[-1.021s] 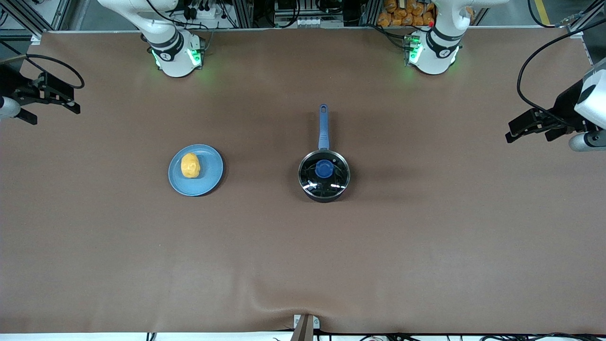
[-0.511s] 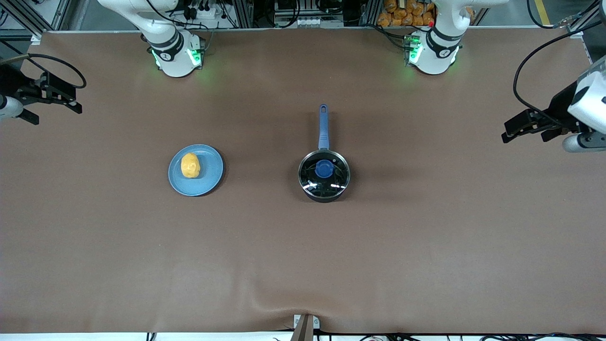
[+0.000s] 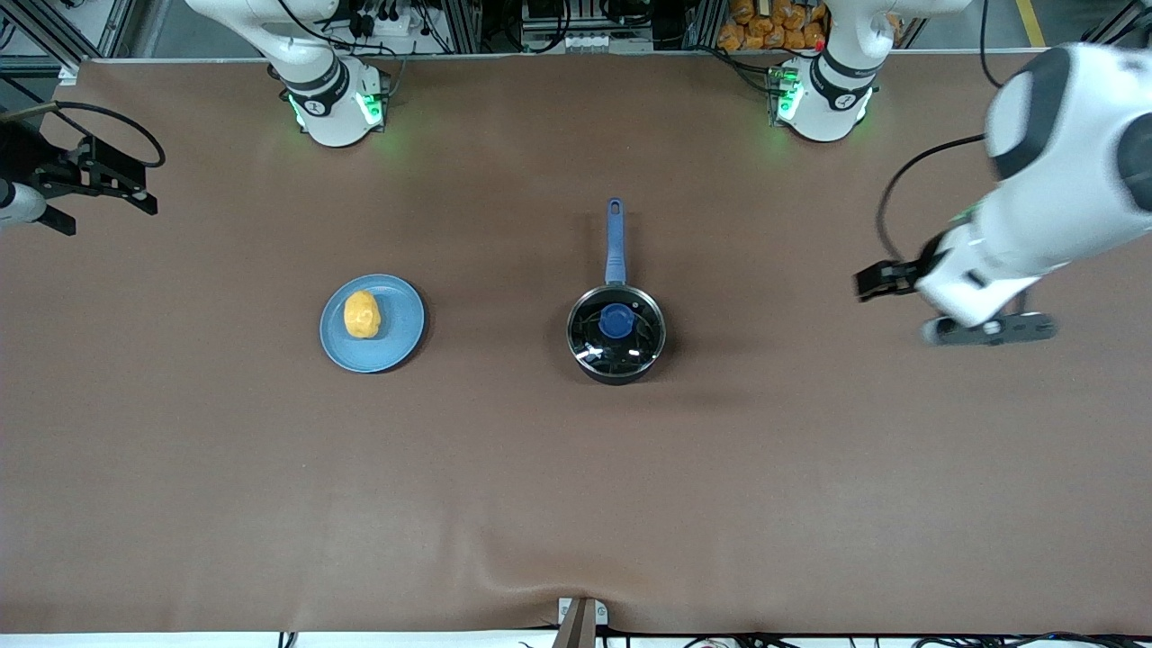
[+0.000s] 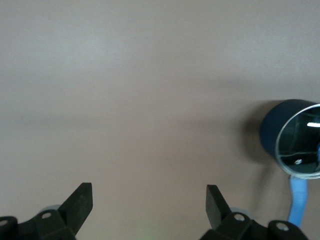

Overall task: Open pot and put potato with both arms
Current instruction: 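Reach the left gripper over the pot to the blue lid knob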

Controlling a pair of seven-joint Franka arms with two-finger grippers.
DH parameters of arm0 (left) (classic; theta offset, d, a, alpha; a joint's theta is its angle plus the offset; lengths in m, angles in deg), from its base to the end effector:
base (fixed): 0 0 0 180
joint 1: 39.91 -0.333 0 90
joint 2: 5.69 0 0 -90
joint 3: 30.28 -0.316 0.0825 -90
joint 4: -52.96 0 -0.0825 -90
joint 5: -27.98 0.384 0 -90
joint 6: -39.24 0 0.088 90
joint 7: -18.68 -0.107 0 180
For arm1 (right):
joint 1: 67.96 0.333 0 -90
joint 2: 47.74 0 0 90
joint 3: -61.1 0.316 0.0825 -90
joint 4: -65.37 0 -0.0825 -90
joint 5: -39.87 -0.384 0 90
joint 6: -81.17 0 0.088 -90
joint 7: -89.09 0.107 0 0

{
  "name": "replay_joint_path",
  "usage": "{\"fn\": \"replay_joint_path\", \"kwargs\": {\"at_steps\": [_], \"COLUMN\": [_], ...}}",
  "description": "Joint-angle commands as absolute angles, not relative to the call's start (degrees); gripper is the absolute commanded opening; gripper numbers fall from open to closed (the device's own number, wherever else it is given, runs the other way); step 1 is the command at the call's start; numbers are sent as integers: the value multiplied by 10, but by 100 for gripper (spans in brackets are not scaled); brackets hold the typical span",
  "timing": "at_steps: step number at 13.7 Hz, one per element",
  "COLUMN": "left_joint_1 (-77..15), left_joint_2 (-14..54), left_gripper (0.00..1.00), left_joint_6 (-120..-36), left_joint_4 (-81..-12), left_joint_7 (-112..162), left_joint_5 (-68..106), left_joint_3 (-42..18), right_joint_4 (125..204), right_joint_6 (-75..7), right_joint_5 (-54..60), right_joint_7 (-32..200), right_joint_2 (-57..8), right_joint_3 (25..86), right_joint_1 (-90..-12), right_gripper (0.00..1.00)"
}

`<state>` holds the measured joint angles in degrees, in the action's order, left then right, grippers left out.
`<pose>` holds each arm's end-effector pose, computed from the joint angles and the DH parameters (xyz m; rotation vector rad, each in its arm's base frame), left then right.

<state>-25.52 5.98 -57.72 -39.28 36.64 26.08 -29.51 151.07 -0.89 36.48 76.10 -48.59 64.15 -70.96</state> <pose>0.5897 -0.1624 0.4968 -3.1335 -0.0862 0.1983 0.5355 0.0077 0.6559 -3.0567 -0.3598 0.0644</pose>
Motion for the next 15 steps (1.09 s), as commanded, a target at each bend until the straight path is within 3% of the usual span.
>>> {"fn": "replay_joint_path", "kwargs": {"at_steps": [1, 4, 8, 11, 15], "left_joint_1": [-181, -129, -59, -26, -6], "left_joint_2": [105, 153, 256, 294, 317], "left_gripper": [100, 100, 100, 100, 100], "left_joint_6": [-613, -660, -696, -763, -787], "left_joint_4": [-381, -373, -292, -285, -285], "left_joint_7": [484, 567, 685, 765, 775], "left_joint_5": [266, 231, 205, 207, 209], "left_joint_3": [-294, -288, -288, -290, -293], "right_joint_4": [1507, 1506, 1506, 1506, 1506], "right_joint_6": [0, 3, 4, 5, 5], "right_joint_5": [365, 365, 364, 364, 364], "right_joint_7": [769, 769, 770, 770, 771], "right_joint_2": [-487, -487, -487, -487, -487], "right_joint_3": [644, 644, 644, 644, 644], "right_joint_1": [-713, -712, -711, -713, -713], "right_gripper": [100, 100, 100, 100, 100]}}
